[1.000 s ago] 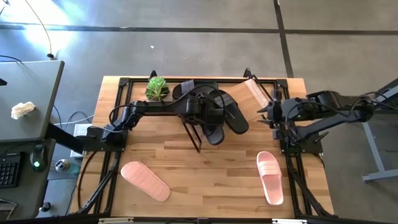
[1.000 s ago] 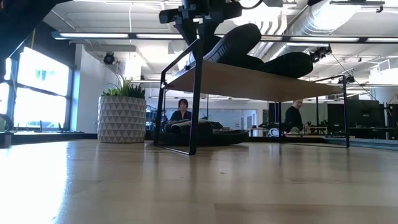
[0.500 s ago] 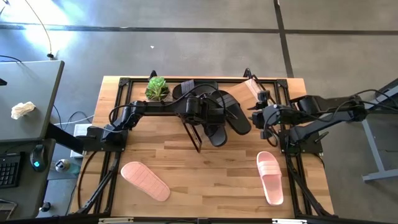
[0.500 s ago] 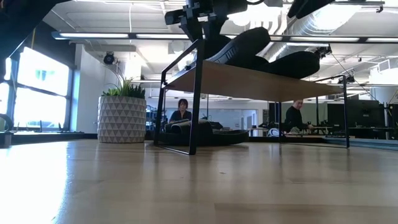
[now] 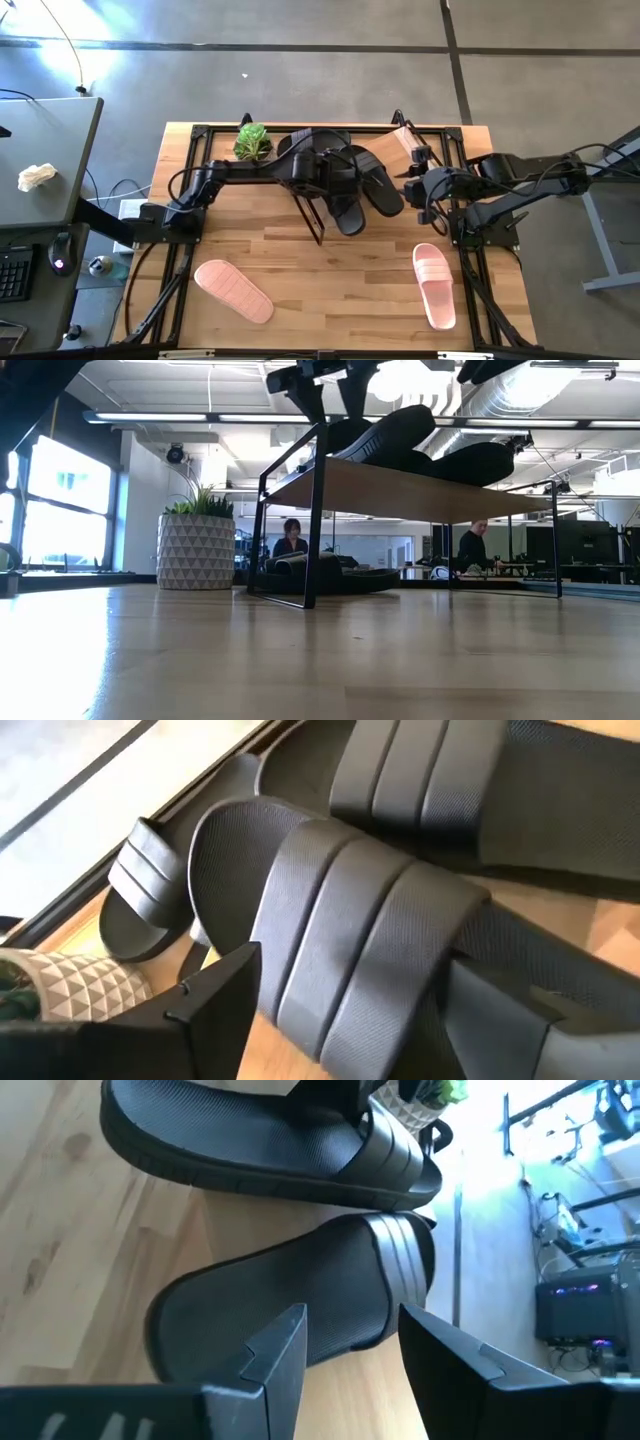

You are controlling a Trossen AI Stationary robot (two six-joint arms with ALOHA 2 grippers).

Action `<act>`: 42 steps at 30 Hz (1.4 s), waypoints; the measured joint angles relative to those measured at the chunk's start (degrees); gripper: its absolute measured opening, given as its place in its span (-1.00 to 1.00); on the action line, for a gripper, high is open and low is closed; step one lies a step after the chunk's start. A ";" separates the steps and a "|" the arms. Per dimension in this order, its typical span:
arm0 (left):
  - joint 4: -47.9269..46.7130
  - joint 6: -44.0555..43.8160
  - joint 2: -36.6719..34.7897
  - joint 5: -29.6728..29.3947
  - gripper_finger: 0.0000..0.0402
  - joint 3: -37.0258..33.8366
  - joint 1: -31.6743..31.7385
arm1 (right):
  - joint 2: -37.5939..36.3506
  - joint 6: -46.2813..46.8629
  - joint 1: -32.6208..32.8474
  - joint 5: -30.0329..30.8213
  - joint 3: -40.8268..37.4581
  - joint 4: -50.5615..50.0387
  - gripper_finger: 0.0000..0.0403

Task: Pick and place slides into the shelf
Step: Put the bottom black slipper on the shelf, then adjust the right black slipper

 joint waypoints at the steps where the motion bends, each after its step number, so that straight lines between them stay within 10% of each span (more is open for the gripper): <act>1: -0.07 0.00 -0.26 0.33 0.40 0.00 0.03 | 0.00 -0.15 0.00 0.13 0.00 0.31 -0.25; 21: 0.71 -0.60 -8.65 5.41 0.32 -0.04 -3.95 | 7.00 -12.02 -12.63 -4.11 -5.03 10.76 -0.25; 34: -2.79 -0.46 -8.92 -4.04 0.17 -0.22 -13.60 | 15.66 -14.94 -16.78 2.22 -5.05 16.08 -0.28; 42: -2.94 -3.05 -8.92 -8.78 0.06 -0.22 -16.59 | 16.52 -14.34 -17.79 4.05 -5.07 15.85 -0.64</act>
